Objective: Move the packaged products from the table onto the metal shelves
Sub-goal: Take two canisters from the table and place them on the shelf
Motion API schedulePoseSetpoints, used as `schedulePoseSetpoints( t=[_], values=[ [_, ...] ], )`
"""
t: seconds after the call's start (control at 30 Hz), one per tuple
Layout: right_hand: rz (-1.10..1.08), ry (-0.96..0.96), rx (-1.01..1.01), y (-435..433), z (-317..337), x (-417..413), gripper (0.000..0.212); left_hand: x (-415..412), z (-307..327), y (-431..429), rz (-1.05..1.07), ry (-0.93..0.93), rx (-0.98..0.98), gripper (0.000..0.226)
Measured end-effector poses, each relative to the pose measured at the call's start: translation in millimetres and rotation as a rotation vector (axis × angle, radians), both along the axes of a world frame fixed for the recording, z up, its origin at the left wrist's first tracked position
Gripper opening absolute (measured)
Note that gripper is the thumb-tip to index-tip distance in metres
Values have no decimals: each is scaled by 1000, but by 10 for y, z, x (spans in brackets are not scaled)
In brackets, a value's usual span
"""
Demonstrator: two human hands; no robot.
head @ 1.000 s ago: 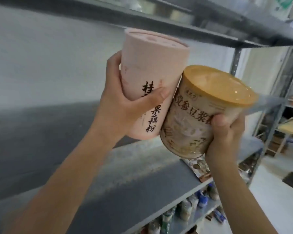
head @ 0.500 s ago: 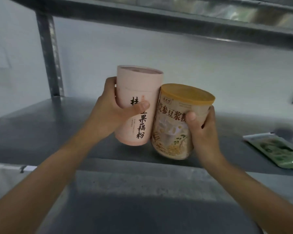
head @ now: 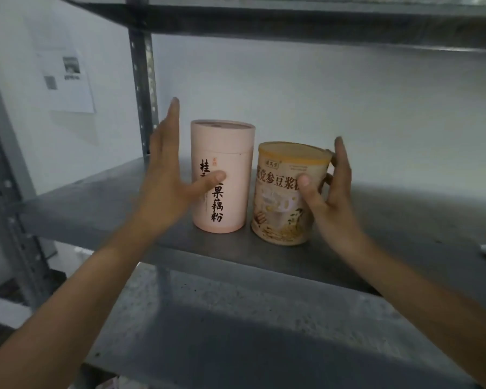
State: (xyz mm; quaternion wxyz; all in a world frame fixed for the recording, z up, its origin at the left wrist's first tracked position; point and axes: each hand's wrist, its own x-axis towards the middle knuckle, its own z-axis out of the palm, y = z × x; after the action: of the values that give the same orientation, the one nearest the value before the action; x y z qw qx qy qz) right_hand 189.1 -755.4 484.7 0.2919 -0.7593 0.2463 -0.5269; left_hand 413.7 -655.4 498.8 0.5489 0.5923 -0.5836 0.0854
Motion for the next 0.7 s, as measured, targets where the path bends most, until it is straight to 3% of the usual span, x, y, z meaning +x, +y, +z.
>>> schedulePoseSetpoints(
  t=[0.07,0.17,0.23,0.43,0.57,0.7],
  values=[
    [-103,61,-272,23,74,-36,80,7,87,62,159,-314,-58,114],
    [-267,372,-626,30,152,-34,86,-23,215,57,224,-648,-7,116],
    [-352,489,-693,44,158,28,97,-44,266,21,186,-655,91,116],
    [-453,676,-723,-264,253,247,100,120,460,-268,260,-725,206,92],
    [-528,869,-772,-487,449,528,88,467,518,-590,336,-784,284,91],
    [-459,951,-602,-662,654,912,73,927,542,-901,326,-703,359,89]
  ],
)
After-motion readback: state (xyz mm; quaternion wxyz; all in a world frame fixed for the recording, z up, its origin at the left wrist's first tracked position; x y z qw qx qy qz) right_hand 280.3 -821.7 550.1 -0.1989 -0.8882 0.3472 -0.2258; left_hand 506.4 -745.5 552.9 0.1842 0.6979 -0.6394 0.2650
